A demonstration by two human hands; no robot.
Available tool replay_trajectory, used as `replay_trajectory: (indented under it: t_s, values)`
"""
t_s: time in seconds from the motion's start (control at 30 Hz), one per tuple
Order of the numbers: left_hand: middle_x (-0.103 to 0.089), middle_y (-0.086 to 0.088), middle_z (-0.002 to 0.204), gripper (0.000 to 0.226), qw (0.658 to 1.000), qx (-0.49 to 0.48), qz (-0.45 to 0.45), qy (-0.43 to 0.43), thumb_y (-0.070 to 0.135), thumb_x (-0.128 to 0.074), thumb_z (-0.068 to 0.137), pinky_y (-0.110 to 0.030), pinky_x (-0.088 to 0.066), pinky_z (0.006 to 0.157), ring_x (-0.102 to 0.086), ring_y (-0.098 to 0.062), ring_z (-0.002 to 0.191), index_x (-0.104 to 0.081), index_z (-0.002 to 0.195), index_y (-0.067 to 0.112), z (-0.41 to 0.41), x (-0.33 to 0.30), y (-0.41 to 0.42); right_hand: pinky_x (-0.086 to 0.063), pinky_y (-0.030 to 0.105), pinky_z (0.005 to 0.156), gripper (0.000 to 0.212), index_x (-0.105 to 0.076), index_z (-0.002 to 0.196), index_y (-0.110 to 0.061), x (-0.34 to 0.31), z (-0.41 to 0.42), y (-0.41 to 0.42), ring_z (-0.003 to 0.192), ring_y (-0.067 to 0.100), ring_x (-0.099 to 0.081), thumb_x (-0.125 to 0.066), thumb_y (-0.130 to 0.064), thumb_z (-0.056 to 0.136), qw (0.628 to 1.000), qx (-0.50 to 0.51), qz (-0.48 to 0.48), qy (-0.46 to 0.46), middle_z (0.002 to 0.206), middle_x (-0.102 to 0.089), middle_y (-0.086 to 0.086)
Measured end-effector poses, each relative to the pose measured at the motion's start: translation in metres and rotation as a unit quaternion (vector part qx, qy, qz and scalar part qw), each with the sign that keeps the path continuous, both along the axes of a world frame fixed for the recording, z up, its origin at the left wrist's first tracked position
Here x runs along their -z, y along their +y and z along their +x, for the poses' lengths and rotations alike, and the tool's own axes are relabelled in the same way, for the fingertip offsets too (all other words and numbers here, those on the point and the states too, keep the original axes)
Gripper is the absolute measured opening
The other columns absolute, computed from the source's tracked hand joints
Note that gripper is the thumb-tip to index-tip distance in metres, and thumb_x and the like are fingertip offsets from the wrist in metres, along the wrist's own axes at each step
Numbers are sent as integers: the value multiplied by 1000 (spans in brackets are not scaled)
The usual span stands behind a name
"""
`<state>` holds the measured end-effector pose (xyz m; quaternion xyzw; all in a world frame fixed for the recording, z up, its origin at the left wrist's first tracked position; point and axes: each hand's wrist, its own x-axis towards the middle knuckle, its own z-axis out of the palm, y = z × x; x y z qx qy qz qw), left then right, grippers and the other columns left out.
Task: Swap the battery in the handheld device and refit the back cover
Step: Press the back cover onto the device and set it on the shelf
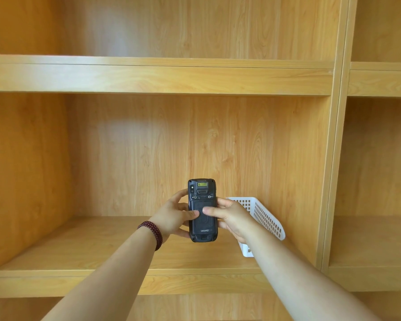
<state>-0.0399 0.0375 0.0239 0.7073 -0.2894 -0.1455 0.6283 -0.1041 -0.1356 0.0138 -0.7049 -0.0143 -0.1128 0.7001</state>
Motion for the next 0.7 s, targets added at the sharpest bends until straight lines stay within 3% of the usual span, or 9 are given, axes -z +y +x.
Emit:
replay_trajectory:
  t_s: [0.2, 0.37, 0.47, 0.6, 0.7]
  values:
    - [-67, -8, 115, 73, 1000, -2, 8, -16, 6, -67, 88, -44, -61, 70, -71, -26, 96, -32, 146, 35, -1, 3, 1, -57, 43, 89, 37, -68, 118, -16, 3, 2, 1, 99, 18, -73, -69, 0, 86, 1000, 8, -10, 3, 106, -77, -1]
    - [-63, -3, 121, 102, 1000, 27, 14, -1, -11, -73, 76, -46, -60, 77, -67, -25, 105, -26, 146, 46, -3, 1, 5, -58, 40, 88, 36, -67, 119, -15, 5, 3, 0, 104, 20, -71, -68, 0, 87, 1000, -10, 11, -1, 111, -76, 1]
    - [-63, -8, 120, 102, 1000, 8, -7, -3, -15, -70, 75, -45, -61, 75, -68, -25, 102, -28, 147, 43, -2, 3, 4, -56, 43, 91, 46, -63, 126, -17, 3, 2, 0, 111, 22, -68, -68, 3, 85, 999, -32, -4, 11, 118, -73, 2]
    - [-63, -5, 119, 101, 1000, 1, -24, 4, -15, -71, 74, -42, -61, 72, -68, -24, 103, -30, 147, 41, 1, 6, 4, -57, 47, 80, 59, -58, 119, -37, -1, 0, -2, 111, 27, -66, -63, 11, 86, 997, -57, -46, 37, 125, -67, 5]
    - [-64, -6, 119, 98, 1000, 4, -25, 5, -13, -73, 73, -41, -60, 72, -68, -25, 104, -33, 145, 42, 3, 8, 4, -59, 44, 75, 64, -54, 131, -32, 0, -2, -2, 109, 27, -67, -61, 12, 86, 997, -48, -47, 36, 125, -67, 8]
